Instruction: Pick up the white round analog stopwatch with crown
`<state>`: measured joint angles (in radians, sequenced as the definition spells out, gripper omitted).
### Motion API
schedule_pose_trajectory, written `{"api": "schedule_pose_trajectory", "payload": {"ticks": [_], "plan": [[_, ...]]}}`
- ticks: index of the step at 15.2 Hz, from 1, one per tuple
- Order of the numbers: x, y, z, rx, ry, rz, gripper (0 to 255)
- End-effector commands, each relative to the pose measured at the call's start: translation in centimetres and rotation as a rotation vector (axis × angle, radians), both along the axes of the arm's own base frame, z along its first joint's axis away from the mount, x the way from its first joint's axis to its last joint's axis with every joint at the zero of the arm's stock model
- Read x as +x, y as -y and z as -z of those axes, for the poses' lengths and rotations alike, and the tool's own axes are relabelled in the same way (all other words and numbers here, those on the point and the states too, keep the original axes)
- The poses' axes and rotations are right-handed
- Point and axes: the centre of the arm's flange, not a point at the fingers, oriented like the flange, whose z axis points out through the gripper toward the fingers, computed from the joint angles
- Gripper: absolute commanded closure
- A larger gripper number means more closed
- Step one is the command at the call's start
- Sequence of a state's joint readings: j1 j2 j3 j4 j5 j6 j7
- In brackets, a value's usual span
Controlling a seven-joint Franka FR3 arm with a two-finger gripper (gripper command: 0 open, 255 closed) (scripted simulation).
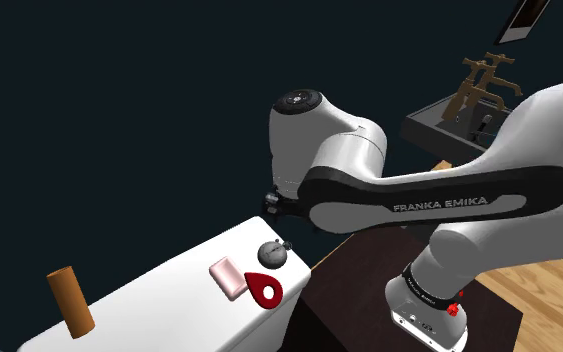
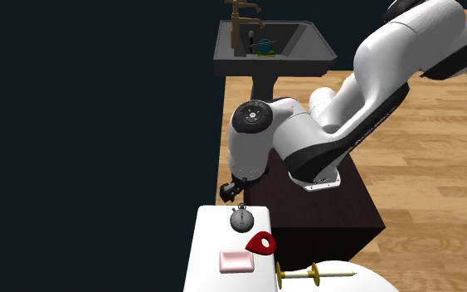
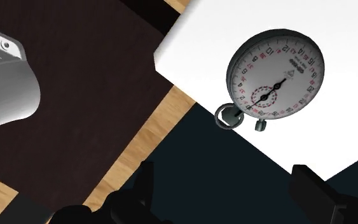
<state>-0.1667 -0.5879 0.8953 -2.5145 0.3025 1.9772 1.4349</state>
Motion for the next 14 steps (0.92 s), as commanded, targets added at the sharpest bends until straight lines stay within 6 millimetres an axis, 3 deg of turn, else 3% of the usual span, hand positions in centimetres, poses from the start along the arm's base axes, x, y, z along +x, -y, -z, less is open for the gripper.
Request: {"api": "schedule_pose_trajectory", "payload": {"ticks": [1, 3, 11, 13, 14], "plan": [[0.6, -2.2, 1.6, -0.006, 0.008, 0.058, 0], [1.6, -4.3, 3.2, -0.015, 0.014, 0.112, 0], [1.7, -4.4, 7.3, -0.016, 0.015, 0.115, 0], [1.7, -4.4, 7.3, -0.016, 0.015, 0.115, 0], [1.6, -4.4, 7.3, -0.016, 0.015, 0.115, 255]]}}
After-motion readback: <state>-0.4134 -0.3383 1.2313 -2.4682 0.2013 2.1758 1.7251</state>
